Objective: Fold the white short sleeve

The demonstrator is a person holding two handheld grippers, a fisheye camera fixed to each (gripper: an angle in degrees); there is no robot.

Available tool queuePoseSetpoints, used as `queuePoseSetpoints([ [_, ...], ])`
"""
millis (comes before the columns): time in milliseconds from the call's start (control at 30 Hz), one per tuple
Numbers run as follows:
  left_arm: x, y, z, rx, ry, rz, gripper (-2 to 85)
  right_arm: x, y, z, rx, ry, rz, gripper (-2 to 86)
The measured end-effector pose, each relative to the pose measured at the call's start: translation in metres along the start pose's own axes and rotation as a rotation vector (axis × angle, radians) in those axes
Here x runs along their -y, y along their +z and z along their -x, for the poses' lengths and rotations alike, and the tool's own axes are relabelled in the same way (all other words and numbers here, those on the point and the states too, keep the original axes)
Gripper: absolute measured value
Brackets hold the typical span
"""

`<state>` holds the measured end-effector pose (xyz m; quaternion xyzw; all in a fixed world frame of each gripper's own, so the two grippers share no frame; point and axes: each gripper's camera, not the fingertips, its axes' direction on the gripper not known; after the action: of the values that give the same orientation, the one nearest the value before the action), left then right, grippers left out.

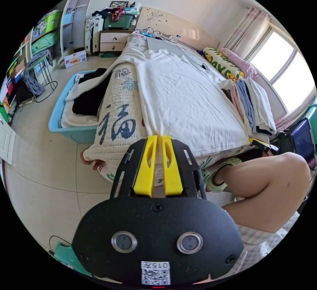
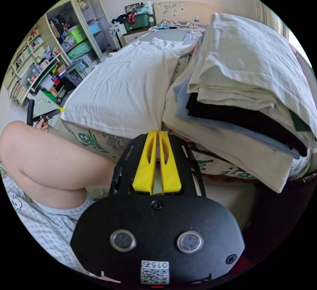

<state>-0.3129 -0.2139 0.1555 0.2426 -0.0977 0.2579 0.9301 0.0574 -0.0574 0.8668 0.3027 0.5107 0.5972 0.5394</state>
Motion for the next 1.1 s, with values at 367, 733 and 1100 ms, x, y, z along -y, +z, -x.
queuePoseSetpoints([
  [367,-0.031,-0.008,-0.004,0.023,-0.005,-0.063,-0.7,0.096,-0.036,0.065,-0.450,-0.277,0.185,-1.0],
  [733,-0.050,-0.005,0.000,-0.024,-0.049,-0.095,-0.7,0.187,-0.037,0.066,-0.605,-0.280,0.299,-1.0],
  [1100,-0.060,-0.001,0.016,-0.121,-0.078,-0.156,-0.6,0.174,0.056,0.013,-0.506,-0.319,0.369,-1.0],
])
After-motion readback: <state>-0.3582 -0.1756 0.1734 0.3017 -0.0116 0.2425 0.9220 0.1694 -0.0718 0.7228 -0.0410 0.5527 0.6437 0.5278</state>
